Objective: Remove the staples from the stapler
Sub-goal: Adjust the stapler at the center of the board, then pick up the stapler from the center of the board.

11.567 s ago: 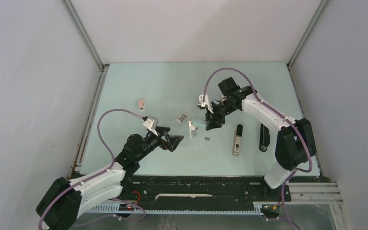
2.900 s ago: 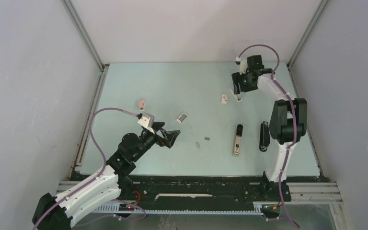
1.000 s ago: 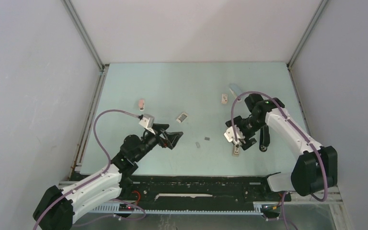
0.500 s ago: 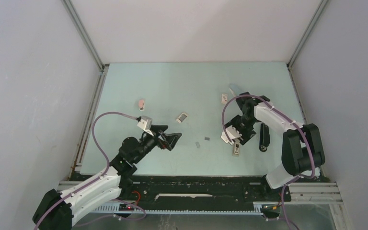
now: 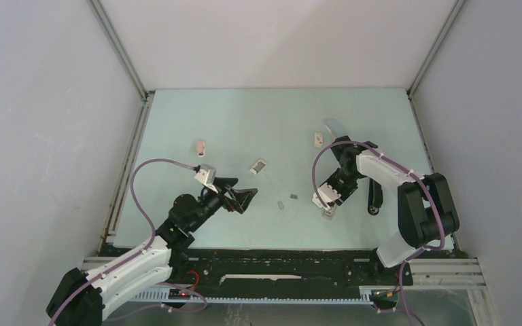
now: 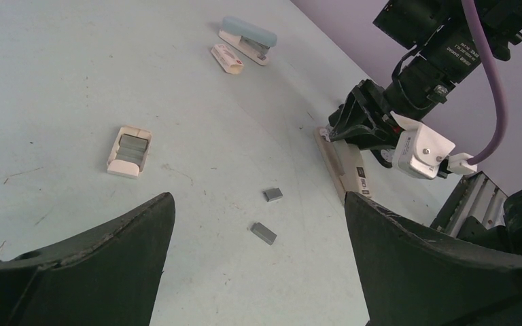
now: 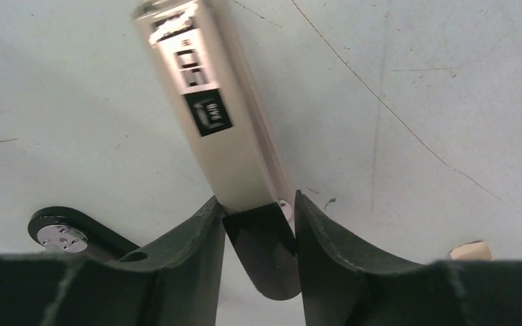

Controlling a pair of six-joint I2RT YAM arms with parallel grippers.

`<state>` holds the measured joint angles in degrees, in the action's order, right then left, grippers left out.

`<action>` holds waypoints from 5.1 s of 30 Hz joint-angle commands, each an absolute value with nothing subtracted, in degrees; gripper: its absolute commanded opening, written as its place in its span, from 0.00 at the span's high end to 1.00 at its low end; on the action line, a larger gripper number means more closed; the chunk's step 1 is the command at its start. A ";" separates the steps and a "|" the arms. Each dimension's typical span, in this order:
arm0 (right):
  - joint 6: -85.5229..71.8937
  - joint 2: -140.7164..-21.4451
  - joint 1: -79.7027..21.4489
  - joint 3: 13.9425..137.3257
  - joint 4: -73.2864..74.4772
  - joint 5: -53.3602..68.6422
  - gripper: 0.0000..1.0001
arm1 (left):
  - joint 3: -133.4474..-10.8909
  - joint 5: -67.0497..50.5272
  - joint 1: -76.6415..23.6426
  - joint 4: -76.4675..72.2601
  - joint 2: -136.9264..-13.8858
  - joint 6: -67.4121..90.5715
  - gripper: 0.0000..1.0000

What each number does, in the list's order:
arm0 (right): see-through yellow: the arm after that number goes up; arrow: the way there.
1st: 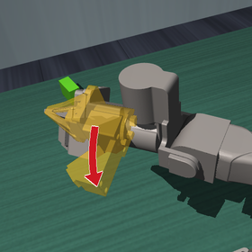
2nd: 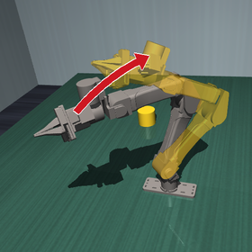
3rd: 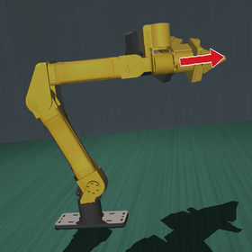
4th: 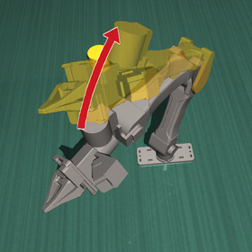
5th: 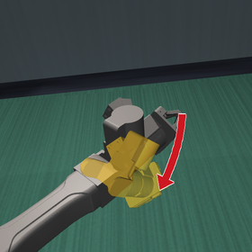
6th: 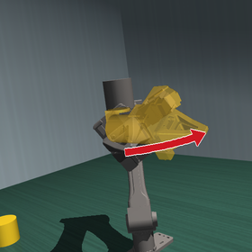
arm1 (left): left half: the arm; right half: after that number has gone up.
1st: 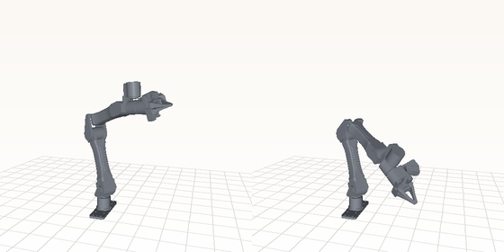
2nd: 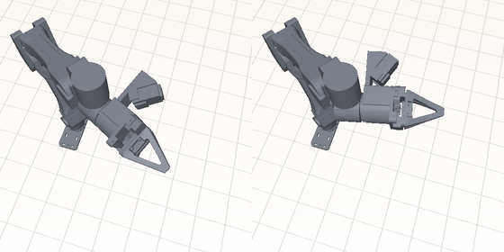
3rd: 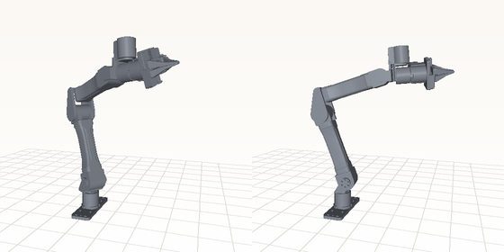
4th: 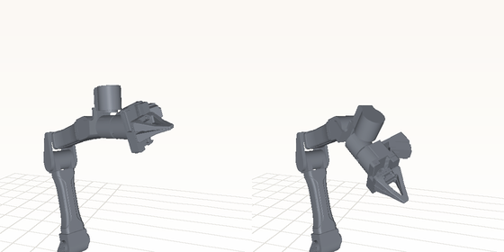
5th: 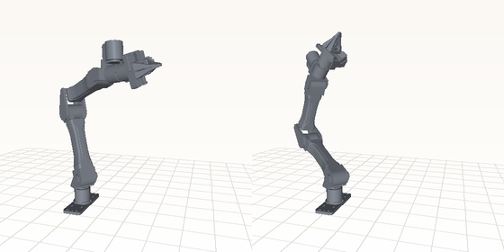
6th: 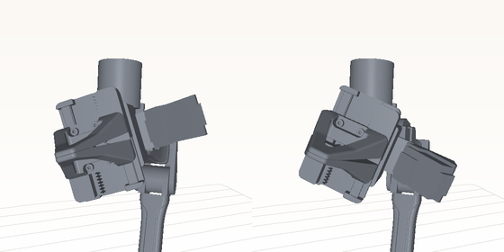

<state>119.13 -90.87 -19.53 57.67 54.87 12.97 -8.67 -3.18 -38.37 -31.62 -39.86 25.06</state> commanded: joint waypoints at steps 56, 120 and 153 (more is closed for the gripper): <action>45.33 -87.76 -10.23 65.60 46.42 42.45 1.00 | -12.82 -15.30 -38.05 -55.98 -67.14 32.84 0.02; 41.69 -93.85 -14.35 62.05 41.98 24.12 0.33 | -10.75 -13.30 -38.10 -53.53 -62.34 35.77 0.00; 30.13 -84.63 -6.71 69.45 48.57 52.73 1.00 | -15.36 -18.90 -39.69 -79.25 -83.95 51.19 0.00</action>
<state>35.92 -87.29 -7.44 65.73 48.66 39.97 -11.38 -17.54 -39.03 -68.82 -80.75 46.63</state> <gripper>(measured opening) 0.370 0.996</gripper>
